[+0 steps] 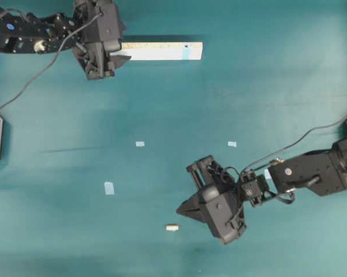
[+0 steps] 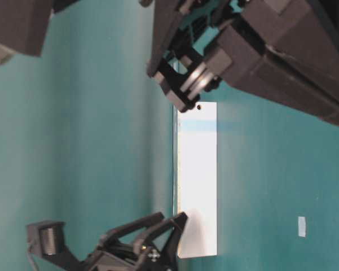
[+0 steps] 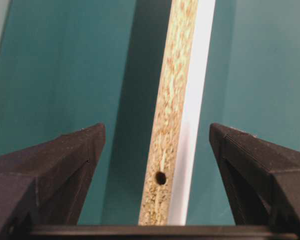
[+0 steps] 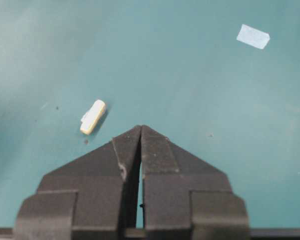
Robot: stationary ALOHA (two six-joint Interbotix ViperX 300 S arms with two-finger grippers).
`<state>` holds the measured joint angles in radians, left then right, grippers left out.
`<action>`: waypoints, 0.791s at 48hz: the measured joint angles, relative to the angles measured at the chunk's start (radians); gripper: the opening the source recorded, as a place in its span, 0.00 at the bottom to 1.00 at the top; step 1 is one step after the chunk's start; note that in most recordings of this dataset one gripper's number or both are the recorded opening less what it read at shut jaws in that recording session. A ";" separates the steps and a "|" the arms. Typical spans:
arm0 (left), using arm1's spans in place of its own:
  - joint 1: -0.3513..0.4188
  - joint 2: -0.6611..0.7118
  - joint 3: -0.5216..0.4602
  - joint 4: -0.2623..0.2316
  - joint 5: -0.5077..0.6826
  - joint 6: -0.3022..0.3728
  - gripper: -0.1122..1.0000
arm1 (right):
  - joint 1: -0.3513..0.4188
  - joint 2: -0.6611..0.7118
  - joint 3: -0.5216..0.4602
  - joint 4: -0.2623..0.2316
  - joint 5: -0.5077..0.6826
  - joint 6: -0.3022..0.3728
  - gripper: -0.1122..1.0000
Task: Move the wooden board into place and insert the rod into its hole.
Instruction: 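Lower the left gripper over the white board's end and close on it, then drag the held board with the left gripper toward the table center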
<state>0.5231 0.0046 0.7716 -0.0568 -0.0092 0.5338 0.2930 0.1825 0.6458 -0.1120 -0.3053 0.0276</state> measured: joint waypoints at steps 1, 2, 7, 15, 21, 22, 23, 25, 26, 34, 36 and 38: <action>0.002 0.009 0.000 0.000 -0.005 0.000 0.89 | 0.000 0.005 -0.003 0.000 0.000 0.002 0.10; 0.000 0.018 0.000 0.000 -0.008 0.002 0.89 | 0.000 0.008 -0.006 0.000 0.000 0.002 0.10; 0.002 0.055 -0.009 0.000 -0.017 0.005 0.89 | 0.000 0.021 -0.021 0.000 0.003 0.009 0.10; 0.000 0.078 -0.023 0.000 -0.034 0.005 0.89 | 0.000 0.025 -0.035 0.000 0.023 0.009 0.10; -0.002 0.092 -0.023 0.000 -0.049 0.005 0.89 | 0.000 0.026 -0.037 0.000 0.031 0.009 0.10; -0.002 0.094 -0.023 0.000 -0.051 0.003 0.89 | 0.002 0.026 -0.037 0.000 0.031 0.009 0.10; -0.002 0.095 -0.023 0.000 -0.052 0.003 0.89 | 0.000 0.026 -0.037 0.000 0.032 0.009 0.10; -0.003 0.100 -0.023 0.000 -0.055 0.003 0.89 | 0.000 0.028 -0.037 0.000 0.032 0.009 0.10; -0.005 0.101 -0.023 0.000 -0.057 0.003 0.89 | 0.000 0.028 -0.037 0.002 0.032 0.009 0.10; -0.020 0.115 -0.023 -0.002 -0.072 0.000 0.88 | 0.000 0.032 -0.037 0.000 0.034 0.009 0.10; -0.021 0.120 -0.023 0.000 -0.078 0.002 0.88 | 0.000 0.032 -0.037 0.000 0.034 0.009 0.10; -0.023 0.124 -0.023 0.000 -0.084 0.000 0.86 | 0.000 0.032 -0.037 0.002 0.034 0.009 0.10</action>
<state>0.5001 0.1289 0.7486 -0.0568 -0.0936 0.5338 0.2930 0.2148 0.6090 -0.1104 -0.2715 0.0368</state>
